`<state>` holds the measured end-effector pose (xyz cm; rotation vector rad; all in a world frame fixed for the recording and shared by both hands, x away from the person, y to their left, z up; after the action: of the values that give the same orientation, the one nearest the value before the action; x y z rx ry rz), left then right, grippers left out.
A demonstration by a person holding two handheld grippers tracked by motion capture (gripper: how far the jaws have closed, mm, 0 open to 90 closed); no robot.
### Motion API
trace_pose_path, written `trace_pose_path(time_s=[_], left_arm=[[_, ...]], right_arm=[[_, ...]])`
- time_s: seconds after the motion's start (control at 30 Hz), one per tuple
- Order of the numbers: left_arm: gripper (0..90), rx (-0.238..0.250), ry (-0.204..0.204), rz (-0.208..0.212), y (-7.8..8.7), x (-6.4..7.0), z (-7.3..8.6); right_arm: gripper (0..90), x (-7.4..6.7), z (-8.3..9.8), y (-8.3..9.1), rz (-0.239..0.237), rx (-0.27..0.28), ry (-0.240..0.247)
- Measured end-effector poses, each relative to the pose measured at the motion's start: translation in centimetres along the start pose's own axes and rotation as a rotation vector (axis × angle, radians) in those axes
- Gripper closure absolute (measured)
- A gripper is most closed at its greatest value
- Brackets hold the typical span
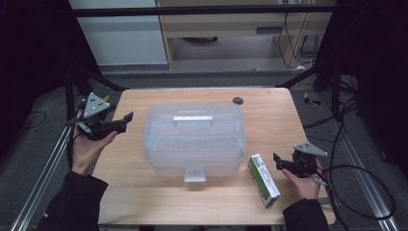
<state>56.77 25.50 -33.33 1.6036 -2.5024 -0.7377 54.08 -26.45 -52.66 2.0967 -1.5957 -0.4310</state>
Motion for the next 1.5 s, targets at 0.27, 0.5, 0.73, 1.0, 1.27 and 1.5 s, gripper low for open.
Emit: trace_pose_path(time_s=[0.27, 0.5, 0.73, 1.0, 1.27, 1.5], left_arm=[[33.0, -0.005, -0.044, 0.005, -0.1, 0.6, -1.1], [31.8, -0.01, -0.083, 0.019, 0.0, 1.3, -1.9], [31.0, -0.031, -0.118, 0.028, -0.3, 1.5, -2.2], [30.6, -0.075, -0.205, 0.051, -0.7, 2.3, -3.0], [30.6, -0.121, -0.312, 0.081, -1.3, 3.8, -3.7], [32.0, -0.145, -0.374, 0.128, -1.5, 4.7, -3.9]], right_arm=[[12.5, 0.0, 0.0, -0.1, 0.0, 0.0, 0.009], [12.5, -0.1, 0.2, -0.1, 0.002, -0.007, 0.016], [12.6, -0.2, 0.2, -0.3, 0.0, -0.012, 0.024], [13.1, -0.1, 0.3, -0.2, 0.0, -0.01, 0.03], [14.2, -0.2, 0.5, -0.3, -0.007, -0.015, 0.051], [14.9, -0.2, 0.6, -0.4, -0.009, -0.017, 0.063]])
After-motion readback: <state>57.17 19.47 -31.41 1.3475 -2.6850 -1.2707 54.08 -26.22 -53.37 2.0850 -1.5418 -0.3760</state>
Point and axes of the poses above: each handheld gripper's, and its own axes: y roughly backward along the jaws, z roughly out of its underside, x roughly to its right, the point moved 9 cm from there along -y, roughly forward along the jaws, and after that the axes turned 3 degrees about y, right-handed, at the moved point
